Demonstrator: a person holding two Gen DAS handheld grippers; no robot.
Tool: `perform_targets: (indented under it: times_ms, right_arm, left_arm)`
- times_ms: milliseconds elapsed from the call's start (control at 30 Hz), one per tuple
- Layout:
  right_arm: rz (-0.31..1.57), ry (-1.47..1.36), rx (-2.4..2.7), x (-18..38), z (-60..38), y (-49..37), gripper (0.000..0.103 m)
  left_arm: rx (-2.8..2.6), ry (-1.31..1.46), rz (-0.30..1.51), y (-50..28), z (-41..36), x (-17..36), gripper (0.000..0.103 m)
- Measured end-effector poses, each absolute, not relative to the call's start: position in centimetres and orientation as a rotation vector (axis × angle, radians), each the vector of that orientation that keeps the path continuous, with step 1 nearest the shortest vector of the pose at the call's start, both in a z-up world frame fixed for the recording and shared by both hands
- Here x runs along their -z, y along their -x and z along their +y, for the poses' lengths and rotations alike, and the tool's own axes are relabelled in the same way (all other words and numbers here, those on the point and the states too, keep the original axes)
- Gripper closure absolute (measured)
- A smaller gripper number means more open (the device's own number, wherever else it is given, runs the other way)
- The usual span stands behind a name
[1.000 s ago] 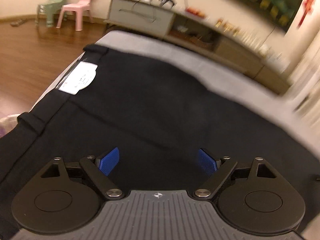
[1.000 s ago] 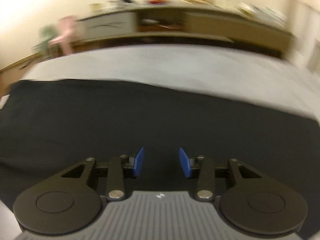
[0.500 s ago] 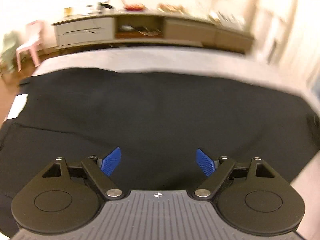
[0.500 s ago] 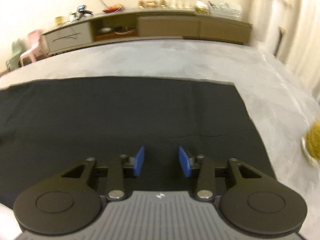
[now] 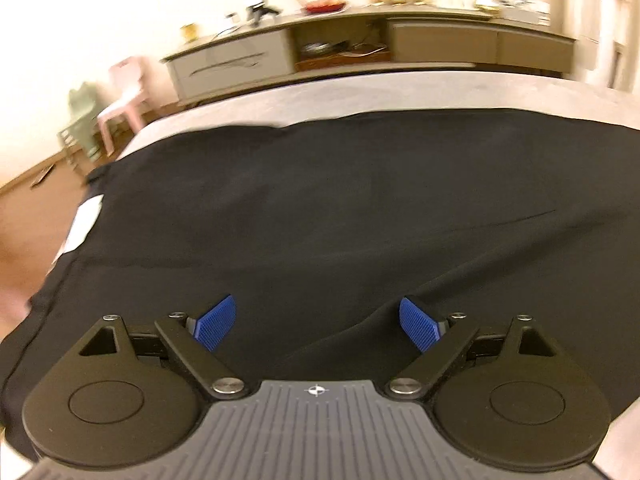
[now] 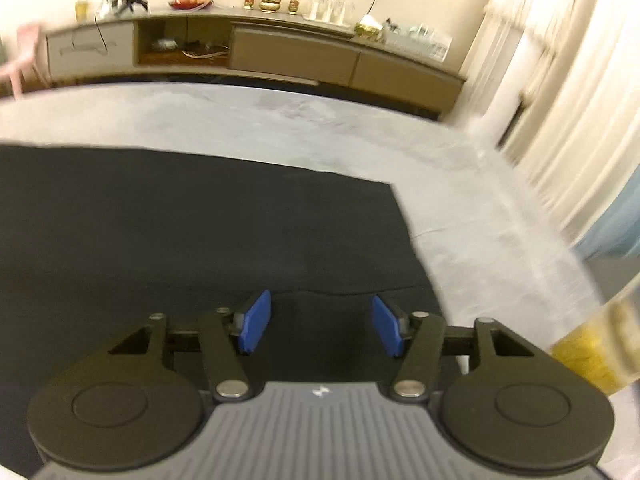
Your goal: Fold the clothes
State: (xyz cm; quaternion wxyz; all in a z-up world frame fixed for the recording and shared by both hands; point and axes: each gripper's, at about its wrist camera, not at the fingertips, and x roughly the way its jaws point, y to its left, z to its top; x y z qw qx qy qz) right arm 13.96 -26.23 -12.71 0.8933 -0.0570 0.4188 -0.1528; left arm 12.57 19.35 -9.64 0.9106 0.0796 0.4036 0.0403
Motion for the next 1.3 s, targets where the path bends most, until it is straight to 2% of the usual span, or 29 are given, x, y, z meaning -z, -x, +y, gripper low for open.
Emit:
perform_targets:
  times_ms: [233,333,367,433,600,900,1033,1100,1300]
  right_arm:
    - [0.883,0.136,0.334,12.6,-26.1,-13.9,0.045]
    - [0.888,0.038,0.342,12.5,-27.4,-13.6,0.042]
    - [0.890,0.001,0.345,12.5,-27.9,-13.5,0.042]
    - [0.875,-0.092,0.340,12.0,-28.4,-12.7,0.047]
    - [0.810,-0.221,0.219,10.6,-27.2,-9.7,0.049]
    - [0.786,-0.219,0.263,12.6,-28.9,-7.4,0.049]
    - [0.812,-0.170,0.243,12.8,-29.9,-9.9,0.049]
    - [0.825,-0.145,0.233,12.9,-30.3,-11.2,0.047]
    - [0.863,-0.070,0.203,13.1,-31.7,-14.9,0.046]
  left_arm:
    - [-0.303,0.015,0.890,-8.6,32.3,8.9,0.012]
    - [-0.346,-0.001,0.899,-6.9,32.9,7.9,0.013]
    - [-0.341,-0.021,0.890,-6.6,32.2,7.4,0.017]
    - [-0.290,-0.030,0.851,-6.4,30.6,6.2,0.017]
    - [-0.023,-0.003,0.785,-7.5,22.8,3.7,0.017]
    - [0.212,-0.116,0.755,-12.8,7.5,6.6,0.016]
    - [0.183,-0.151,0.804,-16.2,4.5,8.6,0.016]
    - [0.154,-0.140,0.824,-18.3,5.2,9.8,0.012]
    - [0.105,-0.153,0.834,-23.2,4.9,9.4,0.010]
